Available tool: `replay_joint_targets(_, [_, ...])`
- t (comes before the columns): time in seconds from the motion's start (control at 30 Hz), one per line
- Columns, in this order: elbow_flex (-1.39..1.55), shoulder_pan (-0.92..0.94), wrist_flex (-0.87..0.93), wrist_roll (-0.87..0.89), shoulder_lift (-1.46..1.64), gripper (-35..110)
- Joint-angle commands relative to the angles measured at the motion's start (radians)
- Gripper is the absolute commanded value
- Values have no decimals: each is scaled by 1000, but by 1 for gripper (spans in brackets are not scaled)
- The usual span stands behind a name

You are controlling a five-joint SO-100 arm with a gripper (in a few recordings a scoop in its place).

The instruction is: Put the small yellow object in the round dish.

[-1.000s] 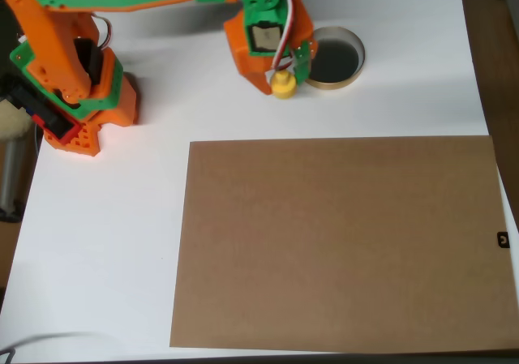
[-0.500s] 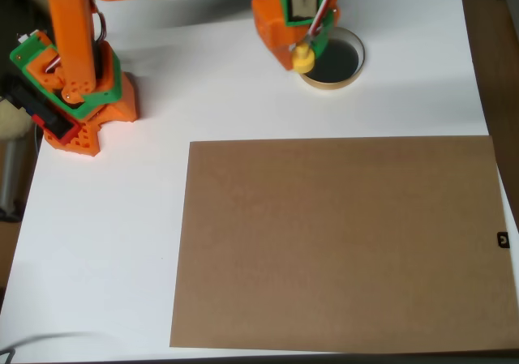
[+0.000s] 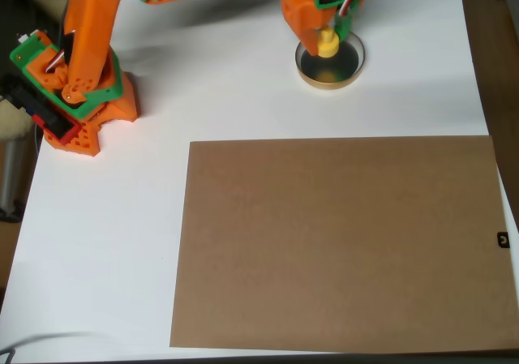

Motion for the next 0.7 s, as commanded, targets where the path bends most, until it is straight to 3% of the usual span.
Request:
replay_joint_targets(0.0, [-103, 0, 17, 0, 6, -1])
replay_joint_targets(0.5, [-161, -20, 41, 40, -43, 0])
replay_joint_targets(0.67, [-161, -23, 54, 34, -44, 12])
